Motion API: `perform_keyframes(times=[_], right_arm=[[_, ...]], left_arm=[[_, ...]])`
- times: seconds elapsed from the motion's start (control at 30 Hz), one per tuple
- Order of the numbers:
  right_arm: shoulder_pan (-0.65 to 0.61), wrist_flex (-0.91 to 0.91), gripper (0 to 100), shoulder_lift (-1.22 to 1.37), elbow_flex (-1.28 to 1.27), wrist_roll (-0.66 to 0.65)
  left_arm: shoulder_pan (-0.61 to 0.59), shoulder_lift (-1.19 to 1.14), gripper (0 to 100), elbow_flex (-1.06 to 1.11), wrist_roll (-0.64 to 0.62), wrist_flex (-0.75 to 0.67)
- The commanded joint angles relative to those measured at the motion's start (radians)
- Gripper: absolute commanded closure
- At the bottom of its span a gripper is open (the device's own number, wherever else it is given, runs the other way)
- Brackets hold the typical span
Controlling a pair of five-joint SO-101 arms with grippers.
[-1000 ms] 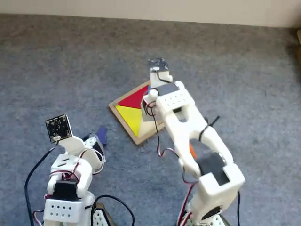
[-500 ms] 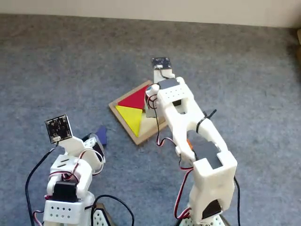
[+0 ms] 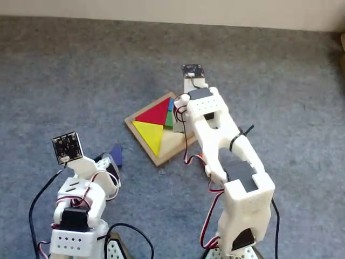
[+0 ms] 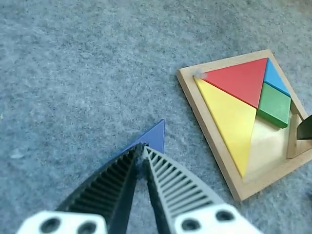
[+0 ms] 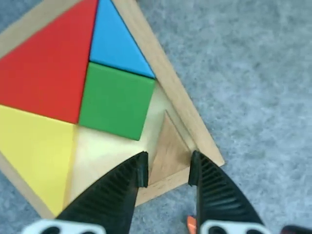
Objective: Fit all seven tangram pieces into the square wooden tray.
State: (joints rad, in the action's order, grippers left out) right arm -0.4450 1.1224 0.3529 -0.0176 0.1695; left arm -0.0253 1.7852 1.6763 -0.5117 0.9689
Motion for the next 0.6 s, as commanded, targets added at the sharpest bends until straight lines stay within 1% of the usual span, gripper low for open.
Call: perform_keyframes(times=[0.0, 0.1, 0.4, 0.57], right_arm=[[0.010, -0.021, 85.0, -0.018, 0.051, 0.006], [0.002, -0.021, 85.0, -0.018, 0.051, 0.006], [-0.122, -0.015, 85.0, -0.019, 0.018, 0.006], [-0.111, 0.012, 85.0, -0.027, 0.022, 0.006]], left_arm=[[-0.007, 0.038, 99, 0.019, 0.006, 0.005], [-0.005, 0.038, 99, 0.019, 0.006, 0.005], [-0.004, 0.038, 99, 0.019, 0.006, 0.006], [-0.005, 0.038, 99, 0.019, 0.006, 0.006]])
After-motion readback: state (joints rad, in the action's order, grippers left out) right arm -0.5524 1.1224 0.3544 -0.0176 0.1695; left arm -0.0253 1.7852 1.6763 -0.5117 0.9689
